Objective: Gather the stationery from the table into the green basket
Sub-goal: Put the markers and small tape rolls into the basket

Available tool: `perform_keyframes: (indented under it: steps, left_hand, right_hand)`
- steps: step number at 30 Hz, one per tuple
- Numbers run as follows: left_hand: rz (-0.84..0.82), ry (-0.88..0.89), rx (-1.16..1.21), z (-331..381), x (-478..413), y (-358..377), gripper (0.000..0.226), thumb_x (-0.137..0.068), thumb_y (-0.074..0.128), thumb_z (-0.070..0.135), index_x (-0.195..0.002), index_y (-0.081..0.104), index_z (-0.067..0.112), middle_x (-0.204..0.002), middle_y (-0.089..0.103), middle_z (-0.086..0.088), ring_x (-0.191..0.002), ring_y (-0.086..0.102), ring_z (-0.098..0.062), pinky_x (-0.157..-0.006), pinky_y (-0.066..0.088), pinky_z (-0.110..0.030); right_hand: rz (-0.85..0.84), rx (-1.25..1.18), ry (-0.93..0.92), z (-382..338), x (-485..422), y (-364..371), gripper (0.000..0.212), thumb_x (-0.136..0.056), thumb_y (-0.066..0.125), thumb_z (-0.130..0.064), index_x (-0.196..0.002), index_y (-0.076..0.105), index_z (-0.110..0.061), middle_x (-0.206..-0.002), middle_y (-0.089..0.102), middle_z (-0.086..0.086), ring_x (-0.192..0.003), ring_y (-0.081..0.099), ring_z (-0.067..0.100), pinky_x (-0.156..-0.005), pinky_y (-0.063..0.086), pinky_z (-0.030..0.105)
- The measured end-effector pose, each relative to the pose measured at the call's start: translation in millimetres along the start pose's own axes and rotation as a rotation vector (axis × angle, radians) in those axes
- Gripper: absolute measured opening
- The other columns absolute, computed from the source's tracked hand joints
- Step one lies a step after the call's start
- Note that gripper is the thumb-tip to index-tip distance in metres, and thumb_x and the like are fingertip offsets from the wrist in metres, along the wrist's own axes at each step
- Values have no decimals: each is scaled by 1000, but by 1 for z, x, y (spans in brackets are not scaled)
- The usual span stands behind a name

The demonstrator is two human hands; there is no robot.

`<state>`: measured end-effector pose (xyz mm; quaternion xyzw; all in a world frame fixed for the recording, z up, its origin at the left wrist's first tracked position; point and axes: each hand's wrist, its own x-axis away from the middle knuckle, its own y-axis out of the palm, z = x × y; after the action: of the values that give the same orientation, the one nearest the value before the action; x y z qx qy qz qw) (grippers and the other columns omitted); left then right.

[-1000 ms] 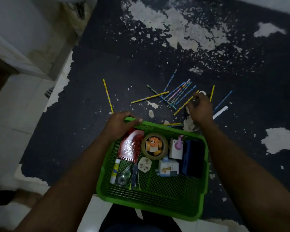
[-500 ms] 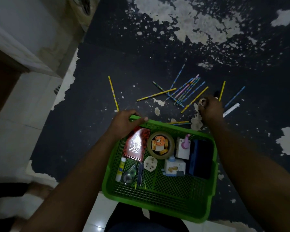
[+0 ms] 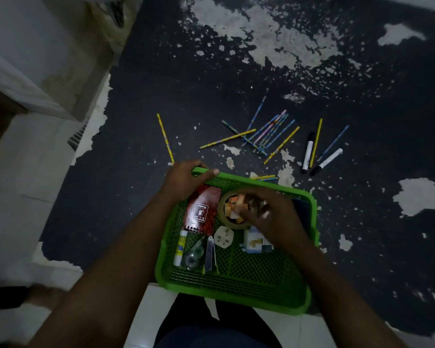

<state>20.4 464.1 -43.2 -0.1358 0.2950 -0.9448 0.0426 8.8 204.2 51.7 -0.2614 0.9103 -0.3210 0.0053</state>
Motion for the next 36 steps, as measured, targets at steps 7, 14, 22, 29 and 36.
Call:
perform_keyframes:
  steps: [7,14,22,29,36]
  left_hand:
    - [-9,33,-5,1,1,0,56,-76,57,84,-86,72,30,-81,73,8,-72,69,-10,-73,59,-42]
    - [14,45,-43,1,1,0,63,-73,53,88,-87,72,30,-86,73,10,-78,68,-9,-77,58,-42]
    - [33,67,-56,2,2,0,61,-74,51,87,-83,70,30,-80,70,9,-72,66,-11,-73,58,-40]
    - [33,206,-250,1,0,1,58,-89,40,78,-90,68,28,-84,64,7,-75,60,-13,-71,54,-39]
    - [24,219,-418,2,0,1,61,-93,28,76,-91,63,26,-84,66,2,-75,62,-20,-68,54,-39]
  right_hand:
    - [-203,313,-135,0,17,84,38,-82,70,-46,-117,67,-30,-107,69,-9,-100,52,16,-81,37,35]
    - [-227,600,-235,-11,9,130,38,-71,76,-48,-98,69,-22,-88,70,3,-94,57,28,-86,28,40]
    - [-247,718,-220,-6,16,139,51,-74,70,-52,-115,68,-21,-108,69,3,-111,54,32,-92,21,42]
    - [105,472,-65,-6,-10,61,30,-86,53,-56,-92,67,-31,-78,64,-13,-79,48,8,-71,36,29]
    - [432,217,326,79,-81,-50,14,-89,63,-17,-98,68,-8,-92,71,11,-79,66,25,-73,53,34]
